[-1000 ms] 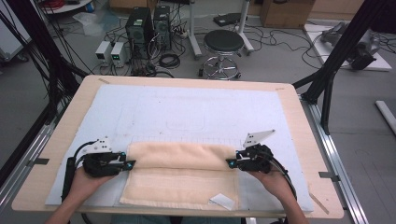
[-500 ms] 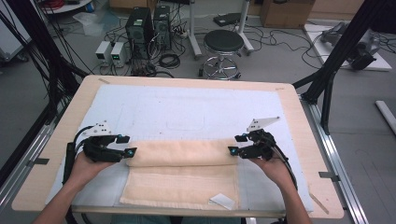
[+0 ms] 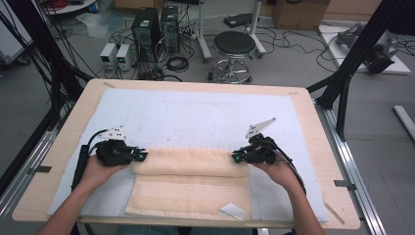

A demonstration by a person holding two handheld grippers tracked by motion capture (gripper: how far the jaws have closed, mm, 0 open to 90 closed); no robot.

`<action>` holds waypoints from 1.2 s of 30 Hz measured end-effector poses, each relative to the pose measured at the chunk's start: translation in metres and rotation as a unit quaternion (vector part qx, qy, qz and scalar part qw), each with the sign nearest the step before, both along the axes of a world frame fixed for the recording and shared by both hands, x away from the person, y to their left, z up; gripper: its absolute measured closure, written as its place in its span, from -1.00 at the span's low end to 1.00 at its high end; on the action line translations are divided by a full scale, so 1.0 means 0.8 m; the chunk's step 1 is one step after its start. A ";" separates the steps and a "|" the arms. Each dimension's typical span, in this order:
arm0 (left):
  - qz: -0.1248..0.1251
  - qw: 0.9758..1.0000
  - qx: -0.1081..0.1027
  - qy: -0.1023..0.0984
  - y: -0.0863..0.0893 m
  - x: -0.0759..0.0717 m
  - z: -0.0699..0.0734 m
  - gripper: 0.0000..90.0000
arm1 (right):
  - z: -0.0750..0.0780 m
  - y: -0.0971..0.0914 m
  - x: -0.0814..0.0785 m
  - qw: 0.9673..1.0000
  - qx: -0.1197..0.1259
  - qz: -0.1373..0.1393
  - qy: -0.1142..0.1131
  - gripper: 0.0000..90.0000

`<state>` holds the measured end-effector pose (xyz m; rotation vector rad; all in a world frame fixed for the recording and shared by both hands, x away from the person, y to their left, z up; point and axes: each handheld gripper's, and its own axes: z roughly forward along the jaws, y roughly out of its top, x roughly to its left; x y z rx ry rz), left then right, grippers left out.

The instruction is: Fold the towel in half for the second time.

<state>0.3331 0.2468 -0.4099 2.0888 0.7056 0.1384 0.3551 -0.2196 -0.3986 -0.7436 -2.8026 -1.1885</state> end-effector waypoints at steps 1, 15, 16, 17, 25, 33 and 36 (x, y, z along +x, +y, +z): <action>-0.002 1.000 -0.002 -0.005 0.001 -0.003 0.003 0.81 | 0.002 0.000 -0.002 1.000 0.001 0.004 -0.004 0.82; -0.023 0.994 -0.036 -0.099 0.018 -0.108 0.033 0.85 | 0.056 -0.018 -0.100 0.994 0.063 0.040 -0.082 0.85; -0.028 0.994 -0.030 -0.104 0.018 -0.116 0.034 0.85 | 0.057 -0.019 -0.109 0.994 0.062 0.043 -0.084 0.85; -0.035 0.994 -0.027 -0.104 0.018 -0.123 0.034 0.85 | 0.059 -0.020 -0.117 0.993 0.062 0.046 -0.088 0.85; -0.049 0.995 -0.033 -0.080 0.026 -0.145 0.023 0.30 | 0.050 -0.033 -0.147 0.993 0.075 0.058 -0.076 0.34; -0.009 0.996 -0.018 -0.082 0.012 -0.103 0.014 0.14 | 0.025 -0.024 -0.093 0.996 0.027 -0.003 -0.080 0.14; 0.007 0.997 -0.003 -0.081 0.007 -0.078 0.008 0.07 | 0.014 -0.018 -0.070 0.996 0.013 -0.017 -0.081 0.02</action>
